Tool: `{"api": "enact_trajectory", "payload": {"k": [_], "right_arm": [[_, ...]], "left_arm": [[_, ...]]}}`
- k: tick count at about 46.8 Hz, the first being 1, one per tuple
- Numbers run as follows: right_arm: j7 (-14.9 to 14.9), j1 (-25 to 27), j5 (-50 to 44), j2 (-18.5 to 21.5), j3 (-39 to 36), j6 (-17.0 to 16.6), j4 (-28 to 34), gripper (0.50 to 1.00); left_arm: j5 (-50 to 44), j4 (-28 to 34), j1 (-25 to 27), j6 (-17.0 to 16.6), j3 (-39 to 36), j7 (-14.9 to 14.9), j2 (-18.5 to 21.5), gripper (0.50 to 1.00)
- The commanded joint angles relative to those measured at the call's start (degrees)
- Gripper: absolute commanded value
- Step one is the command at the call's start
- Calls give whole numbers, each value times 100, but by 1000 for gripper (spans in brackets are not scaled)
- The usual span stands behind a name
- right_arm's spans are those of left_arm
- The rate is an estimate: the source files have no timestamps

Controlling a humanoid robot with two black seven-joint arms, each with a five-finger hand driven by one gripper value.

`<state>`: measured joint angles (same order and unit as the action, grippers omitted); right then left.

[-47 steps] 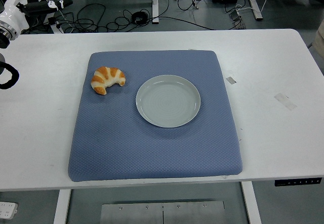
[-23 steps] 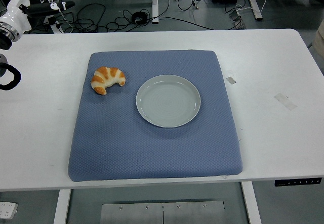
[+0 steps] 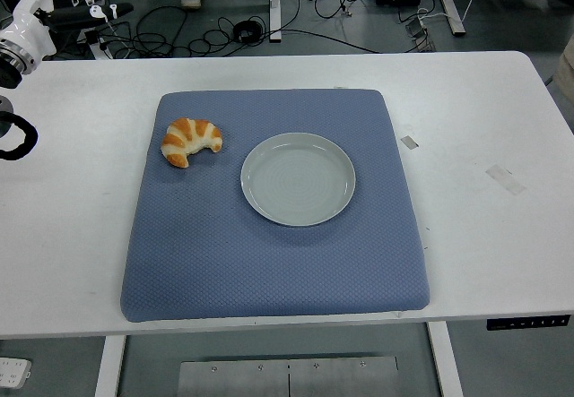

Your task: Place the bread on the plate

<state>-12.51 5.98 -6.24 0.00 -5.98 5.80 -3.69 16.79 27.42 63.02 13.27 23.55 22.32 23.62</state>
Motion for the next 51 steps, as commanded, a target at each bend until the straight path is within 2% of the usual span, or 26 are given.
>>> {"api": "enact_trajectory", "payload": {"k": [1, 51], "right_arm": [[3, 0, 0, 0, 0, 0, 0, 1000], [3, 0, 0, 0, 0, 0, 0, 1000]], "left_arm": [[9, 0, 0, 0, 0, 9, 2, 969], [9, 0, 0, -9, 0, 0, 2, 969]]}}
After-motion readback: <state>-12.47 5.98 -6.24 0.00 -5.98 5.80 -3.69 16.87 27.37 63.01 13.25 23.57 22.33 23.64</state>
